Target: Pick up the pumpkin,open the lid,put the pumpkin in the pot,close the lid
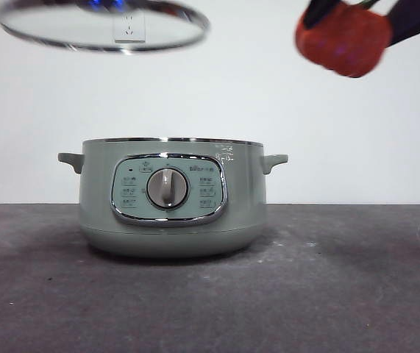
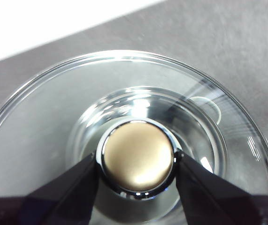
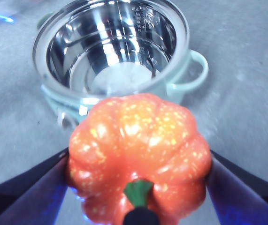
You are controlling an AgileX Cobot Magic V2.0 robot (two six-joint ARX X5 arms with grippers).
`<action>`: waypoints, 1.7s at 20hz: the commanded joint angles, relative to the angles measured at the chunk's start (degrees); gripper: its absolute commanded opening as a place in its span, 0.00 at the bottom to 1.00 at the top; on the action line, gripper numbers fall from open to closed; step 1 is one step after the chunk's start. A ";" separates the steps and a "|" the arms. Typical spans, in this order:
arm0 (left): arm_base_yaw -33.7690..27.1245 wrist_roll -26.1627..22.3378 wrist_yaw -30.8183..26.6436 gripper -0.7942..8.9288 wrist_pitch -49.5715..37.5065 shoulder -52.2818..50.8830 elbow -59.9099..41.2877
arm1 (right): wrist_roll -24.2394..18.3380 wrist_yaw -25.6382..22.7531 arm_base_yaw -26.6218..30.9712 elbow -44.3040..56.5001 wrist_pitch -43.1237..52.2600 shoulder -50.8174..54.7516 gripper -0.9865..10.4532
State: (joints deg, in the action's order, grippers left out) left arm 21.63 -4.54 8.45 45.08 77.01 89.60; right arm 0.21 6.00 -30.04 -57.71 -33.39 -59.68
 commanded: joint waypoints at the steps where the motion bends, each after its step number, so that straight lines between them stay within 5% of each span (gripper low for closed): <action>1: -1.36 -1.36 0.33 0.07 1.88 -4.74 0.79 | 0.22 0.09 -0.57 -5.73 1.60 -6.45 0.08; 13: -3.37 -1.49 -0.98 0.07 16.72 -23.74 0.79 | -8.24 -0.28 -6.03 -42.01 1.49 -48.57 0.08; 29: -3.32 -1.49 -0.85 0.07 20.15 -24.83 0.79 | -13.90 -1.86 -7.26 -44.13 -2.54 -61.83 0.08; 30: -3.32 -1.49 -0.85 0.07 20.13 -24.83 0.76 | -14.38 -1.86 -7.26 -44.13 -3.10 -61.83 0.13; 33: -3.32 -1.49 -0.83 0.07 20.13 -24.81 0.76 | -14.19 -1.88 -7.21 -44.13 -4.07 -61.83 0.63; 34: -3.32 -1.49 -0.81 0.07 20.04 -24.81 0.79 | -14.19 -1.88 -7.23 -44.15 -4.04 -61.75 0.64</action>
State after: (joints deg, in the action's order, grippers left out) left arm 18.41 -5.56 7.40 67.85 52.82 89.60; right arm -13.58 4.25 -37.15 -101.67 -37.63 -120.46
